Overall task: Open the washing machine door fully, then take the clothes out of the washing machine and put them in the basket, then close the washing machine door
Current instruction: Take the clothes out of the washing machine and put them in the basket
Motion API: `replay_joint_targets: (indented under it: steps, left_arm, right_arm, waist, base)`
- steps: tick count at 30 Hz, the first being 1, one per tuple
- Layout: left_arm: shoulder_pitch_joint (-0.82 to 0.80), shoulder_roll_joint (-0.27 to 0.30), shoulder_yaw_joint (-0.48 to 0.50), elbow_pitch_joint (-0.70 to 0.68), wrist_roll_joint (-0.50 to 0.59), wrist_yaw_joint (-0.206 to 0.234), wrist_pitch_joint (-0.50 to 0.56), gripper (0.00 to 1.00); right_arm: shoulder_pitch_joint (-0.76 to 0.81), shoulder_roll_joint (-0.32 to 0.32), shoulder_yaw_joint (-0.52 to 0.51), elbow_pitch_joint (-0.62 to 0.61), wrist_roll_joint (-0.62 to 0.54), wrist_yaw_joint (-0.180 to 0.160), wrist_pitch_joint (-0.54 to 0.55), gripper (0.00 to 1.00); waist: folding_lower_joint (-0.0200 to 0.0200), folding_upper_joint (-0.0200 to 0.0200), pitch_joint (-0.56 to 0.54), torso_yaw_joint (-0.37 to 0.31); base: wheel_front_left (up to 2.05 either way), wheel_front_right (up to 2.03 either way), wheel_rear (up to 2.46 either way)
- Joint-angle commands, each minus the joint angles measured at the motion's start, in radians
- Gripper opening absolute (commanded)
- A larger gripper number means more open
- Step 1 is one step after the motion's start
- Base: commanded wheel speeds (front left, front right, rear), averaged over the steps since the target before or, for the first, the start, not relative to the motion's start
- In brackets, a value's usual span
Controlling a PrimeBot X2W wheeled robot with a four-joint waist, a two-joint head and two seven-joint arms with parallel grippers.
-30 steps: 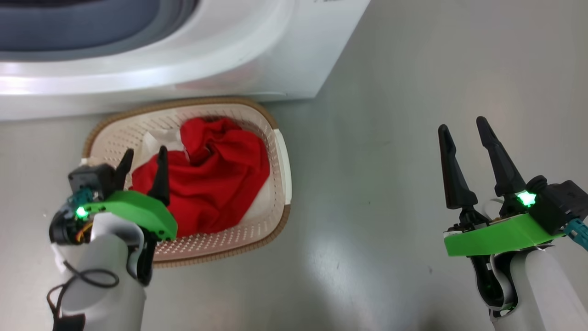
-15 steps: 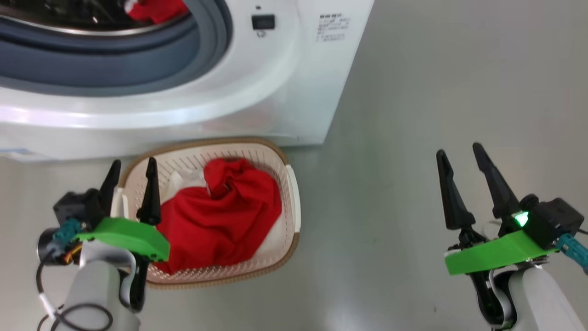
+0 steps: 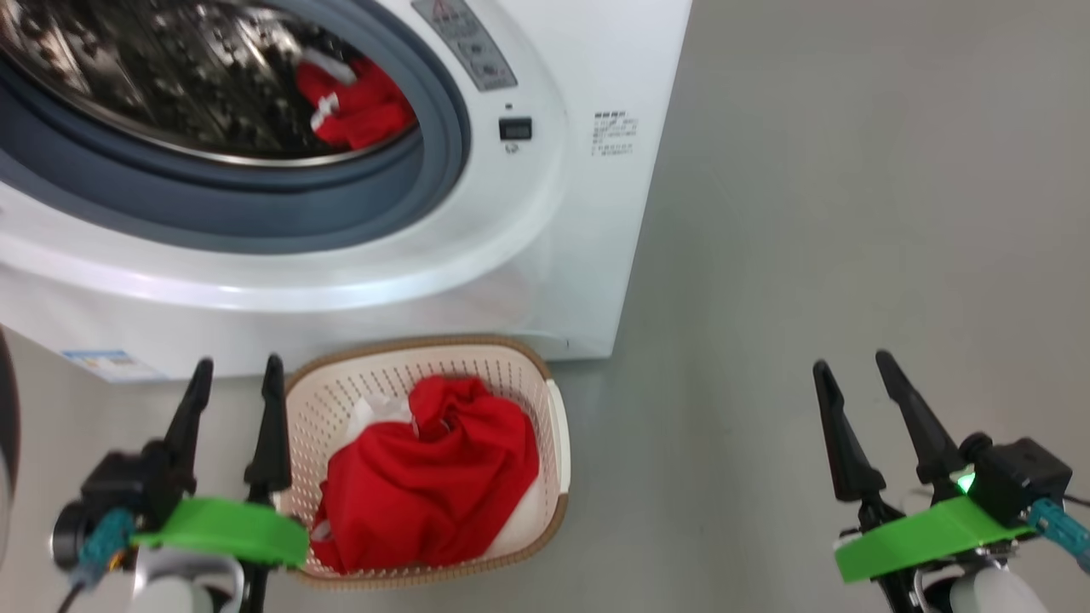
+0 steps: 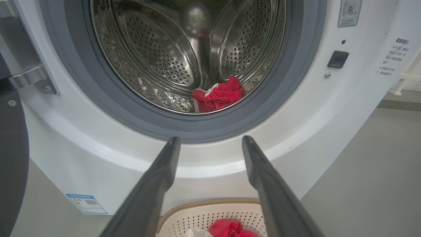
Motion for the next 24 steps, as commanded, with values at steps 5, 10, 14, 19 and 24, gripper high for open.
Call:
replay_joint_targets:
  steps: [5, 10, 14, 19, 24]
  left_arm:
    - [0.100, 0.017, 0.046, -0.111, 0.009, -0.005, -0.005, 1.00]
    - [0.185, 0.012, 0.048, -0.186, 0.025, -0.005, -0.005, 1.00]
    - [0.246, 0.008, 0.052, -0.238, 0.020, -0.005, -0.005, 1.00]
    - [0.304, 0.004, 0.062, -0.280, 0.017, -0.005, -0.005, 1.00]
    - [0.319, 0.002, 0.070, -0.284, 0.008, -0.005, -0.005, 1.00]
  right_arm:
    - [0.049, -0.017, 0.015, -0.028, 0.012, 0.006, -0.006, 1.00]
    - [0.093, -0.022, 0.003, -0.044, 0.015, 0.006, -0.006, 1.00]
    - [0.120, -0.025, -0.009, -0.056, 0.016, 0.006, -0.006, 1.00]
    - [0.135, -0.026, -0.017, -0.058, 0.017, 0.006, -0.006, 1.00]
    - [0.142, -0.026, -0.016, -0.056, 0.019, 0.006, -0.006, 1.00]
  waist:
    - [0.0000, 0.0000, -0.089, 0.000]
    - [0.0000, 0.0000, -0.109, 0.001]
    - [0.0000, 0.0000, -0.114, -0.001]
    - [0.0000, 0.0000, -0.121, -0.006]
    - [0.0000, 0.0000, -0.130, -0.011]
  base:
    - [0.00, 0.00, 0.00]
    - [0.00, 0.00, 0.00]
    - [0.00, 0.00, 0.00]
    - [0.00, 0.00, 0.00]
    - [0.00, 0.00, 0.00]
